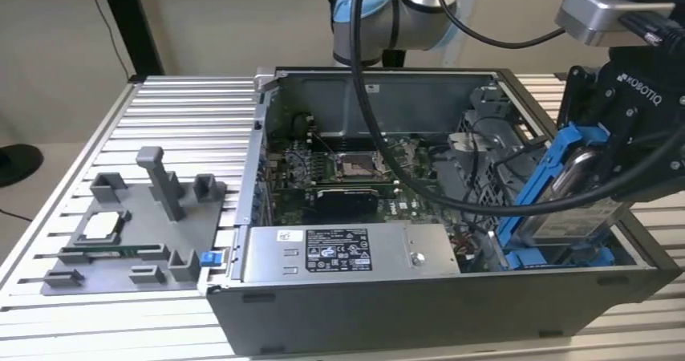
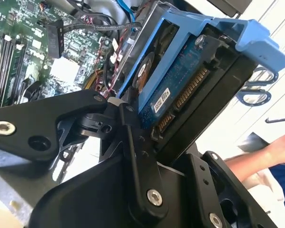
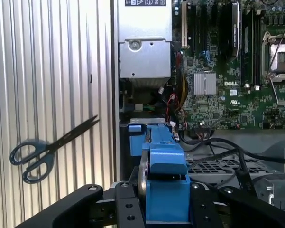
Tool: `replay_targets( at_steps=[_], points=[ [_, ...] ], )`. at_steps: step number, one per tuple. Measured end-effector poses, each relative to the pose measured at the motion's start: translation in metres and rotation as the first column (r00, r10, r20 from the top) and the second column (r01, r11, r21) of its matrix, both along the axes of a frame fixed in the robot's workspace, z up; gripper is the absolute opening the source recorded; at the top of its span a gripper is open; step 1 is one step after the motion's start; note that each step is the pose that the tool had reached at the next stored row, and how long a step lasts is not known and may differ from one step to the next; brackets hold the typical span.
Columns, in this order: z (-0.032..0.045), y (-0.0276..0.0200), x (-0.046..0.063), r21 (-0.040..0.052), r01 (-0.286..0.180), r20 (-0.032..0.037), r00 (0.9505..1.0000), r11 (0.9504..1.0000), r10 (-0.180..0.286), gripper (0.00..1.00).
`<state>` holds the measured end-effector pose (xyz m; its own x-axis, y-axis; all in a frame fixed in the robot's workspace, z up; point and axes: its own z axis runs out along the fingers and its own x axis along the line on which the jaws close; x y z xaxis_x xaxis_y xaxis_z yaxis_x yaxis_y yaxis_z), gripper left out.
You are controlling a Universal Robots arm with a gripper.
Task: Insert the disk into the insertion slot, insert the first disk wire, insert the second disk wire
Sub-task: 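Insert the disk into the insertion slot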
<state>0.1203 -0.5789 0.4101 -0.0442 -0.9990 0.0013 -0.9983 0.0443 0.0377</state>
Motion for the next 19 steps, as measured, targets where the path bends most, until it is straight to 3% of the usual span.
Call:
replay_targets(
  at_steps=[8, 12, 13, 19],
  points=[
    [-0.0145, 0.0000, 0.000, -0.0001, -0.001, 0.0000, 1.0000, 1.0000, 0.001, 0.00],
    [-0.0154, 0.0000, 0.000, -0.0006, -0.001, -0.0002, 1.0000, 1.0000, 0.001, 0.00],
    [-0.0154, 0.0000, 0.000, -0.0006, -0.001, 0.0000, 1.0000, 1.0000, 0.001, 1.00],
    [-0.0129, 0.0007, 0.000, -0.0001, -0.001, 0.0000, 1.0000, 1.0000, 0.001, 1.00]
  ],
)
